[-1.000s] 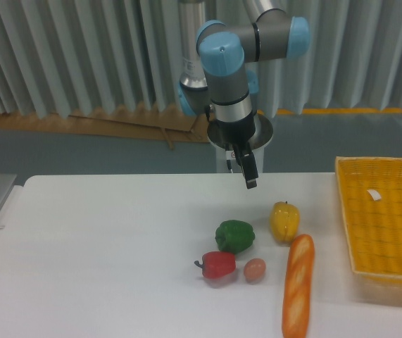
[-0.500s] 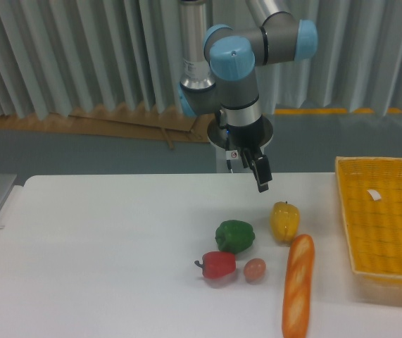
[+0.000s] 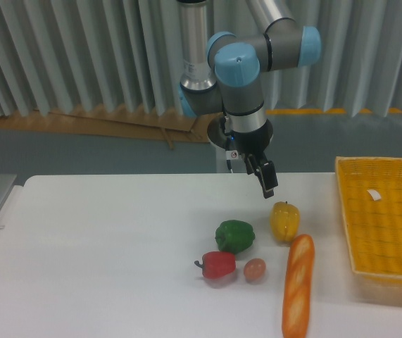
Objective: Place the bread in the basket
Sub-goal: 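Move the gripper toward the orange baguette and lower over its end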
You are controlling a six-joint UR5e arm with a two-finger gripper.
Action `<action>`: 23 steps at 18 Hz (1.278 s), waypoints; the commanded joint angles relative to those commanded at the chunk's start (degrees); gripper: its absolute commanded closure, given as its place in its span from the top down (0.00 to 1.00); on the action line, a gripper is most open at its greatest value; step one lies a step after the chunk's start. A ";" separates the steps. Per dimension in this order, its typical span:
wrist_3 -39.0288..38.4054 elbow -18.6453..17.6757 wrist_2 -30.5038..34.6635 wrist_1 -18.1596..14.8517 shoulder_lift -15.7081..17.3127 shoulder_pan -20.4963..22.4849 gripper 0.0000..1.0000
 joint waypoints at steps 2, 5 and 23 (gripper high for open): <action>-0.09 -0.09 0.09 1.85 -0.79 0.18 1.00; -1.13 -0.09 0.00 2.12 -1.76 0.36 1.00; -1.94 0.70 0.00 11.34 -10.81 3.34 1.00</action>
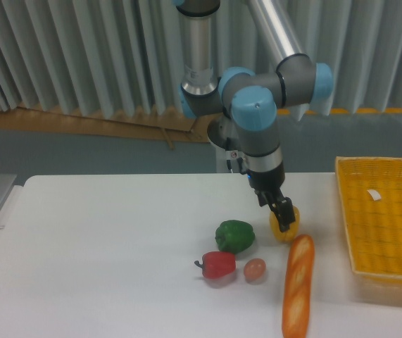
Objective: Place the bread in the basket
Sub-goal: 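Move the gripper toward the orange baguette and lower over its end, then lower further and close the gripper on the baguette's end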
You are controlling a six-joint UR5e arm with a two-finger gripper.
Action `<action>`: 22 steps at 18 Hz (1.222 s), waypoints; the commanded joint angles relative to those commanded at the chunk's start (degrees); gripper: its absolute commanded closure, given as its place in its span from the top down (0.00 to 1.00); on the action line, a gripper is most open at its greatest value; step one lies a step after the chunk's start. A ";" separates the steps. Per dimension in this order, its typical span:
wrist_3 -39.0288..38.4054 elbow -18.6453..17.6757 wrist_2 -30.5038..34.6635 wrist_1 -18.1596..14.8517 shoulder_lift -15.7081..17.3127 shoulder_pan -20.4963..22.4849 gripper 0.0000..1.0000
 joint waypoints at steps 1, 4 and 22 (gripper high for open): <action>-0.09 0.35 0.00 0.36 -0.53 0.44 1.00; -0.17 1.84 0.09 0.71 -2.02 1.14 1.00; 0.00 2.47 0.61 0.01 -6.77 0.01 1.00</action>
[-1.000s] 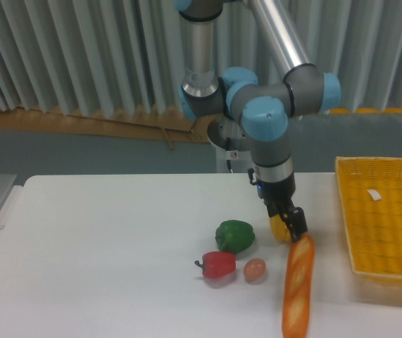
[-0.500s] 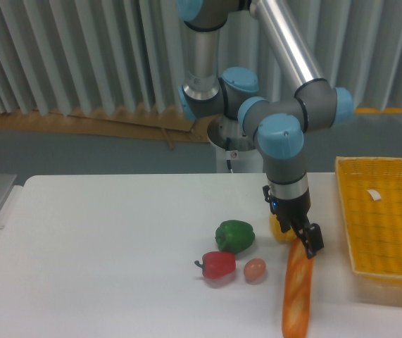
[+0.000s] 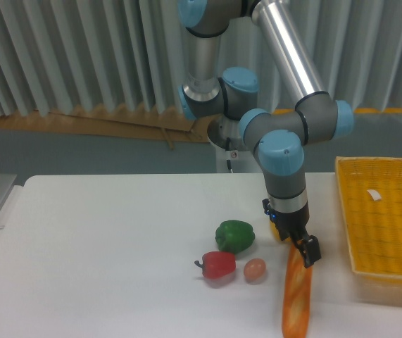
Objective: Place the bread in the basket
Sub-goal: 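Lower further and close the gripper on the baguette's end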
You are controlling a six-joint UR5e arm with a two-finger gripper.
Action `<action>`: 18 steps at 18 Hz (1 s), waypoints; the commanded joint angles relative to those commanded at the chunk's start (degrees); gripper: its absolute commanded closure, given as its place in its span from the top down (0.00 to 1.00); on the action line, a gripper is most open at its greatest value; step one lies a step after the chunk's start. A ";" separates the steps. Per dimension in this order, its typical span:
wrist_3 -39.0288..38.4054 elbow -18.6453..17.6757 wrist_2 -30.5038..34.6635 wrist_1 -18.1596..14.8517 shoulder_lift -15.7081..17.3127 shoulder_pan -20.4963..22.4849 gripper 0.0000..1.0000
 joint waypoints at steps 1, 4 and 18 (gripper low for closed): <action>0.00 0.00 0.00 0.00 -0.70 -0.18 1.00; -0.09 0.17 1.93 0.26 -3.25 -0.27 1.00; -9.67 3.07 1.67 1.14 -5.89 3.95 1.00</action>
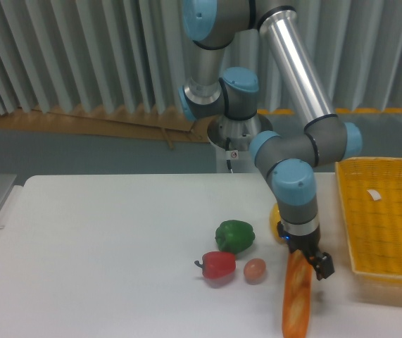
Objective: Place the bread in the basket
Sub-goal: 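Lower further and close the gripper on the baguette's end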
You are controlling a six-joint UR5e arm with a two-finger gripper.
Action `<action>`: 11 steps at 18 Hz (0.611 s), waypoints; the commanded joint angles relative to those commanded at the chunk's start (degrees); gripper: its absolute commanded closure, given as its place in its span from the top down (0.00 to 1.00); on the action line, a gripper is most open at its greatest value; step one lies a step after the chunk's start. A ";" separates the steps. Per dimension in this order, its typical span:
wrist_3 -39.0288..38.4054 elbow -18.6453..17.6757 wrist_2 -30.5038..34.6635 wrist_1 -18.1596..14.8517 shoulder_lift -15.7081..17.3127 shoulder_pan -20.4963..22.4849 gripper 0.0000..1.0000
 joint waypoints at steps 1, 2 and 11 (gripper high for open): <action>0.00 0.00 0.00 0.44 -0.35 -0.09 1.00; 0.00 0.00 0.17 0.62 -0.53 -0.17 1.00; -1.15 0.53 0.44 1.41 -1.76 -2.28 1.00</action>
